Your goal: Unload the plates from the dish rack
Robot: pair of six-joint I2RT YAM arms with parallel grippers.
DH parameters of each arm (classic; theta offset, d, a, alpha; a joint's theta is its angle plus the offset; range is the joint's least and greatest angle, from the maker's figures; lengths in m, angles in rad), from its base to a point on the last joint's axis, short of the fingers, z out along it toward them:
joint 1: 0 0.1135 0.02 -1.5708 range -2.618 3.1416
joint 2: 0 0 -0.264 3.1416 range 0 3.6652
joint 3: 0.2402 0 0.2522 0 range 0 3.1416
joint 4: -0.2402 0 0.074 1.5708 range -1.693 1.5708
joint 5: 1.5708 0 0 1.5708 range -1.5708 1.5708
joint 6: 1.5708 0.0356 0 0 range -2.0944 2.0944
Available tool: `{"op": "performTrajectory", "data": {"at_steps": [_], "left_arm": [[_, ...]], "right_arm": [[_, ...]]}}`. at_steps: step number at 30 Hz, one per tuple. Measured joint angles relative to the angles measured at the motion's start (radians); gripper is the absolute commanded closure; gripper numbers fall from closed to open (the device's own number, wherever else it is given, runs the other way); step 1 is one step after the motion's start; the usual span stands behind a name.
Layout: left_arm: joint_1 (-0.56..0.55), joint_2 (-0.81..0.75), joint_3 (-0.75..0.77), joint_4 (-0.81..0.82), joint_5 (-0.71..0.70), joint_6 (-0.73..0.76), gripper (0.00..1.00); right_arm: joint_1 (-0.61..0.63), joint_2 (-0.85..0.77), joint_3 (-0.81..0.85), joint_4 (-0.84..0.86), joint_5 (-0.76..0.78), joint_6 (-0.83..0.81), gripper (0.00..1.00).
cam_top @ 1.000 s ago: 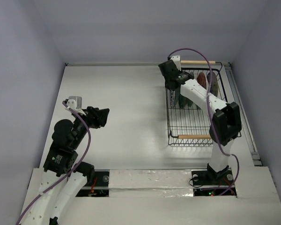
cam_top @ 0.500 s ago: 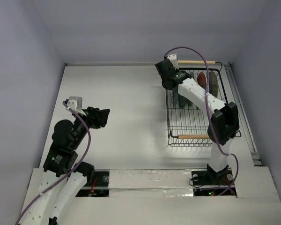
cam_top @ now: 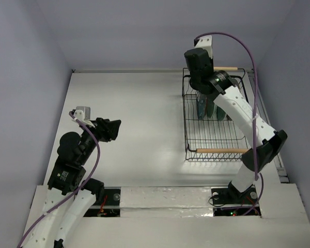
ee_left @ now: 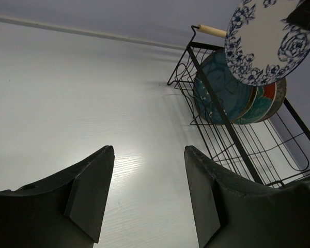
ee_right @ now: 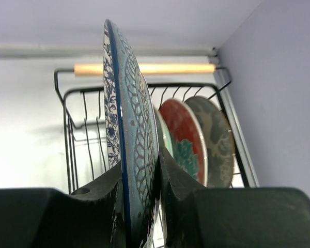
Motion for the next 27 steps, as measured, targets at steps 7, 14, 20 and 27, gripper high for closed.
{"op": "performTrajectory", "data": {"at_steps": [7, 14, 20, 27], "left_arm": [[0.000, 0.000, 0.000, 0.000, -0.012, -0.002, 0.47], [0.000, -0.006, 0.000, -0.003, -0.045, -0.010, 0.47], [0.000, -0.035, 0.000, -0.011, -0.085, -0.017, 0.47], [0.000, -0.045, -0.001, -0.016, -0.104, -0.023, 0.46]], "right_arm": [[0.034, -0.105, 0.002, 0.006, -0.061, 0.021, 1.00], [0.145, -0.177, -0.123, 0.193, -0.343, 0.170, 1.00], [0.184, 0.006, -0.180, 0.390, -0.609, 0.359, 1.00], [0.192, 0.231, -0.231, 0.481, -0.719, 0.515, 1.00]]}}
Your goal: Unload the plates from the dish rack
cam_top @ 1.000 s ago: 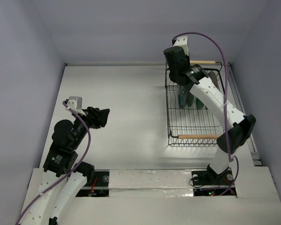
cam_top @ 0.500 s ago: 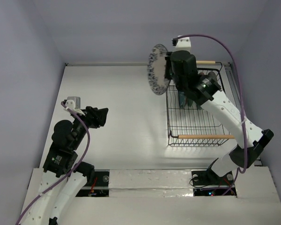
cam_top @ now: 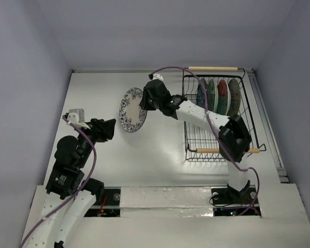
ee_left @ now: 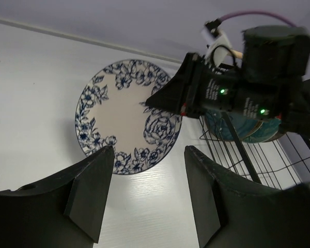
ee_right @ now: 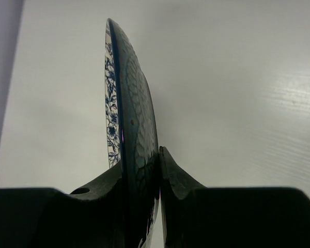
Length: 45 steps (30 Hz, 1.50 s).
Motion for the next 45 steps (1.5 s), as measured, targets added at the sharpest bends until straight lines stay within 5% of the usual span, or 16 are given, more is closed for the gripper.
{"op": "performTrajectory", "data": {"at_steps": [11, 16, 19, 27, 34, 45], "left_arm": [[0.000, 0.000, -0.013, -0.001, 0.001, -0.001, 0.46], [0.000, 0.001, -0.012, 0.000, 0.001, -0.001, 0.46], [0.000, 0.002, -0.012, -0.001, 0.001, -0.001, 0.46], [0.000, 0.002, -0.013, 0.000, 0.001, -0.001, 0.46], [0.000, 0.002, -0.012, 0.000, 0.001, -0.001, 0.46], [0.000, 0.001, -0.013, 0.000, 0.001, -0.001, 0.46]], "right_arm": [[-0.005, 0.066, -0.126, 0.093, 0.020, 0.104, 1.00], [-0.006, 0.066, -0.200, 0.189, 0.032, 0.158, 0.64], [-0.006, 0.066, -0.246, 0.206, 0.047, 0.166, 0.52], [-0.011, 0.087, -0.354, 0.233, 0.045, 0.195, 0.45], [-0.009, 0.125, -0.297, 0.183, 0.055, 0.152, 0.12], [0.002, 0.068, -0.225, -0.003, 0.118, 0.023, 0.06]]}}
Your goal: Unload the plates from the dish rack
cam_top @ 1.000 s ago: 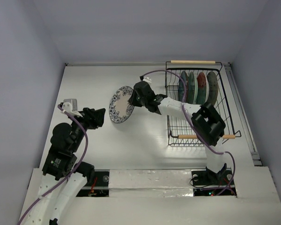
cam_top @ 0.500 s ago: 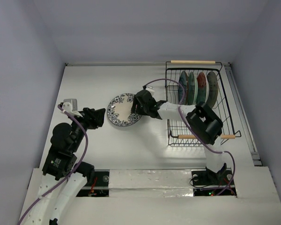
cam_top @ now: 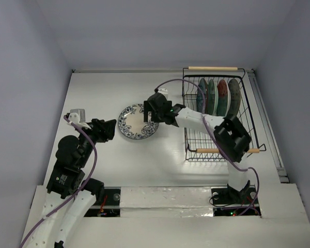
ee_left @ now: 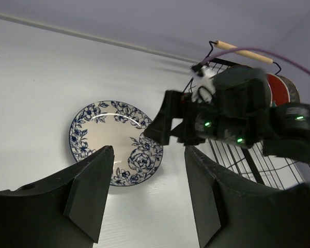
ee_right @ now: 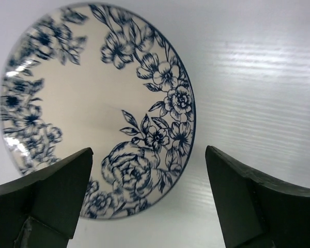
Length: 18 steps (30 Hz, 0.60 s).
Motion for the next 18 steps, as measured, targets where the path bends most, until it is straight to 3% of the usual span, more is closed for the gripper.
{"op": "performTrajectory", "data": {"at_steps": [2, 3, 4, 5, 12, 16, 18], "left_arm": [[0.000, 0.000, 0.000, 0.000, 0.000, 0.000, 0.46], [0.000, 0.000, 0.000, 0.000, 0.000, 0.000, 0.46], [0.000, 0.000, 0.000, 0.000, 0.000, 0.000, 0.46], [0.000, 0.000, 0.000, 0.000, 0.000, 0.000, 0.46], [0.000, -0.002, 0.000, 0.000, 0.000, 0.000, 0.46], [0.000, -0.002, 0.000, 0.000, 0.000, 0.000, 0.46], [0.000, -0.002, 0.000, 0.000, 0.000, 0.000, 0.46]], "right_arm": [[0.000, -0.058, 0.017, -0.040, 0.021, -0.039, 0.29], [0.001, -0.098, 0.025, -0.060, 0.037, -0.059, 0.48], [0.001, -0.138, 0.032, -0.072, 0.054, -0.076, 0.86], [0.001, -0.186, 0.039, -0.085, 0.074, -0.095, 0.98], [-0.068, -0.496, 0.082, -0.153, 0.272, -0.215, 1.00], [-0.187, -0.546, 0.082, -0.209, 0.352, -0.270, 0.53], [-0.242, -0.528, 0.082, -0.251, 0.390, -0.299, 0.46]]}}
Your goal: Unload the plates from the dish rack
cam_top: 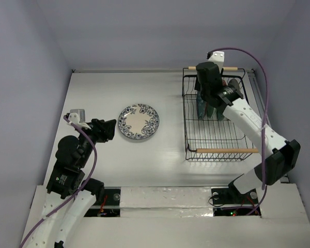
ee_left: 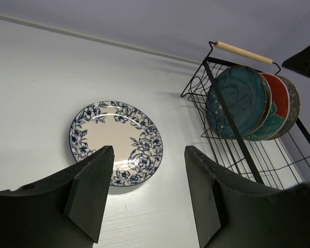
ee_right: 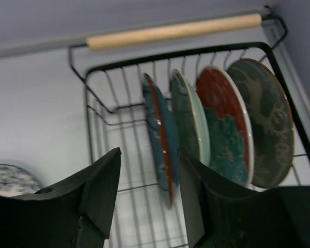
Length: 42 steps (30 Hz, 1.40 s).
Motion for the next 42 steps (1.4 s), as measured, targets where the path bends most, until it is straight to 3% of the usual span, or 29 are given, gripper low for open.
{"op": "performTrajectory", "data": {"at_steps": [1, 5, 11, 20, 25, 28, 31, 35, 42], "left_arm": [[0.000, 0.000, 0.000, 0.000, 0.000, 0.000, 0.46], [0.000, 0.000, 0.000, 0.000, 0.000, 0.000, 0.46], [0.000, 0.000, 0.000, 0.000, 0.000, 0.000, 0.46], [0.000, 0.000, 0.000, 0.000, 0.000, 0.000, 0.46], [0.000, -0.002, 0.000, 0.000, 0.000, 0.000, 0.46], [0.000, -0.002, 0.000, 0.000, 0.000, 0.000, 0.46], [0.000, -0.002, 0.000, 0.000, 0.000, 0.000, 0.46], [0.000, -0.005, 0.000, 0.000, 0.000, 0.000, 0.46], [0.000, -0.007, 0.000, 0.001, 0.000, 0.000, 0.46]], "right_arm": [[-0.013, 0.016, 0.000, -0.024, 0.016, -0.013, 0.42], [-0.034, 0.110, 0.010, -0.098, 0.057, -0.049, 0.41], [-0.069, 0.201, 0.011, -0.144, 0.054, -0.079, 0.49], [-0.100, 0.319, 0.094, -0.175, 0.062, -0.105, 0.51], [-0.100, 0.375, 0.142, -0.195, 0.079, -0.127, 0.71], [-0.100, 0.381, 0.159, -0.217, 0.092, -0.135, 0.76], [-0.101, 0.385, 0.176, -0.235, 0.100, -0.153, 0.93], [-0.101, 0.385, 0.183, -0.259, 0.102, -0.193, 1.00], [-0.100, 0.384, 0.222, -0.303, 0.103, -0.196, 1.00]]}}
